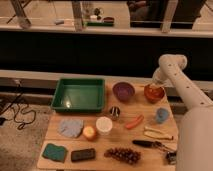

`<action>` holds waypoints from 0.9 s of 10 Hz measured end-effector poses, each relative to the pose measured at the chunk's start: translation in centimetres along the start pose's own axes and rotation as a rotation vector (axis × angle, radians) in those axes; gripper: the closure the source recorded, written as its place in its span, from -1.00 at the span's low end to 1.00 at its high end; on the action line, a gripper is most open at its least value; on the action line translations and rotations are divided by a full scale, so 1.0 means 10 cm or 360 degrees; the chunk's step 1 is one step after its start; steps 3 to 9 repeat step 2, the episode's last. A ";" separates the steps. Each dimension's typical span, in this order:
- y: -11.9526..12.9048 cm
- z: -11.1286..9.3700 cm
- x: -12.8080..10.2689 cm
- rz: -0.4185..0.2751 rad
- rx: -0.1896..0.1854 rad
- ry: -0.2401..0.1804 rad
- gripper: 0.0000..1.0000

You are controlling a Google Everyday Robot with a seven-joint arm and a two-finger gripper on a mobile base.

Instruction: Place fork in red bowl

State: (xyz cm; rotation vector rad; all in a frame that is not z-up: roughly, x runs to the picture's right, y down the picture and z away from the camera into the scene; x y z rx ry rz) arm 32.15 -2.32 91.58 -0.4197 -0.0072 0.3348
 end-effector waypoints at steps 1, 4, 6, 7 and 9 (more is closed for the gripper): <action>0.00 0.01 -0.01 -0.0006 -0.0005 0.0004 1.00; 0.00 0.03 -0.02 -0.0018 -0.0013 0.0009 1.00; 0.00 0.03 -0.02 -0.0018 -0.0013 0.0009 1.00; 0.00 0.03 -0.02 -0.0018 -0.0013 0.0009 1.00; 0.00 0.03 -0.02 -0.0018 -0.0013 0.0009 1.00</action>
